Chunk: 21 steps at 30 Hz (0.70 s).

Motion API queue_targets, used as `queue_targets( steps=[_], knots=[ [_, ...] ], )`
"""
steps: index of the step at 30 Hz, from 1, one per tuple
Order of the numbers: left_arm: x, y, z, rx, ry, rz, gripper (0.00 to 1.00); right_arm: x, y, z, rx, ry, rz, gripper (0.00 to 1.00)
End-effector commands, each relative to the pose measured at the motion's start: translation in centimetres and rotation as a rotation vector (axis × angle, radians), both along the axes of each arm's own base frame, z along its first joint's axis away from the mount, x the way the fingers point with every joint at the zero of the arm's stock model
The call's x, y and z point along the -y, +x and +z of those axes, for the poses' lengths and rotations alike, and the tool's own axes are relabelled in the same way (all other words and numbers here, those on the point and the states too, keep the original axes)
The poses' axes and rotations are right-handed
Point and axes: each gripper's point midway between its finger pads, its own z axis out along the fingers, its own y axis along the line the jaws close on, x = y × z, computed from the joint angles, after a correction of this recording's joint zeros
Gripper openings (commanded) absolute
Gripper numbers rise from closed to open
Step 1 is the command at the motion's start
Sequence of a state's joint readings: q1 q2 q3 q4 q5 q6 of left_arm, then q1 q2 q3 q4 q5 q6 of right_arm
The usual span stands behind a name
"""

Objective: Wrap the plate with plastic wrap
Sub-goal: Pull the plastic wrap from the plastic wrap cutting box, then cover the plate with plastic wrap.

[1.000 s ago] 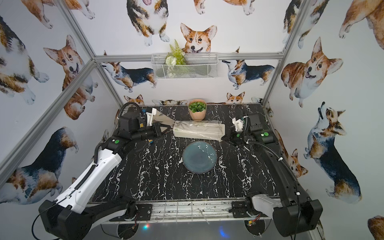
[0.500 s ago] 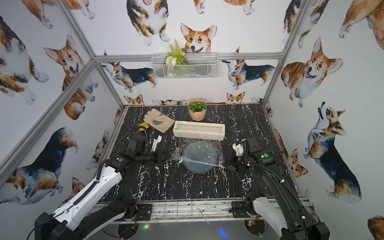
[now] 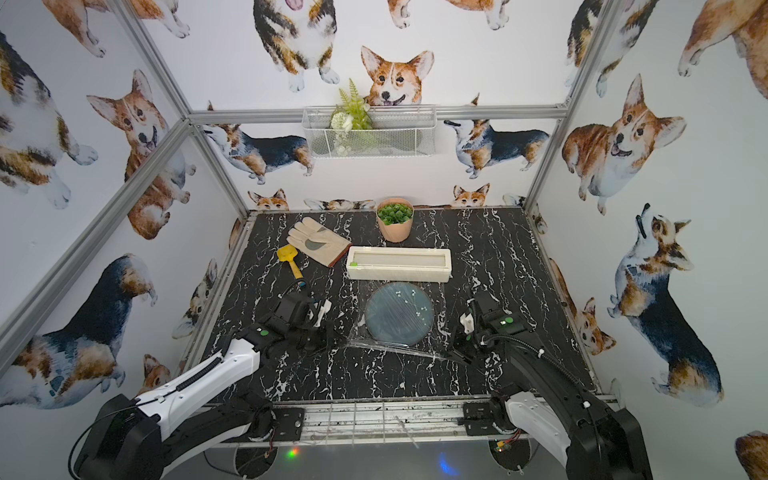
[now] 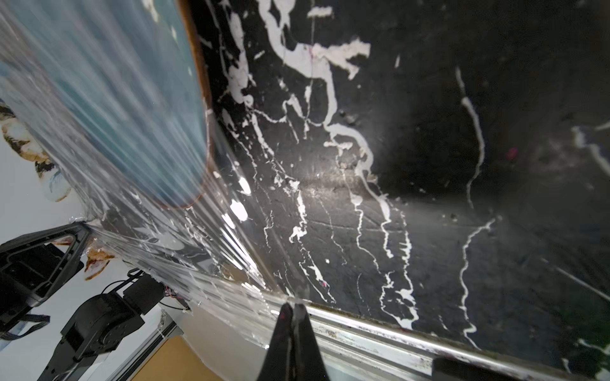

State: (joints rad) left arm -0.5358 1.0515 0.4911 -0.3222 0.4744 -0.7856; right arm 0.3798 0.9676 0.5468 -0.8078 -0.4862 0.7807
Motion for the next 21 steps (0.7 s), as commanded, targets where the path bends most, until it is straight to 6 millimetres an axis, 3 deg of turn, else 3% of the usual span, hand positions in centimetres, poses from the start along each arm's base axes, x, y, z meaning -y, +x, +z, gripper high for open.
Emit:
queue_targets(
  steps=[1, 12, 21],
  knots=[
    [-0.7, 0.9, -0.9, 0.011, 0.047, 0.048, 0.0, 1.1, 0.0, -1.6, -0.031, -0.076, -0.035, 0.0],
    [-1.8, 0.3, -3.5, -0.041, 0.13, 0.065, 0.0, 1.3, 0.7, -4.4, -0.077, -0.136, -0.035, 0.0],
    [-1.2, 2.6, -4.8, -0.052, 0.176, 0.094, 0.0, 0.8, 4.1, -5.1, -0.038, -0.17, -0.058, 0.0]
  ],
)
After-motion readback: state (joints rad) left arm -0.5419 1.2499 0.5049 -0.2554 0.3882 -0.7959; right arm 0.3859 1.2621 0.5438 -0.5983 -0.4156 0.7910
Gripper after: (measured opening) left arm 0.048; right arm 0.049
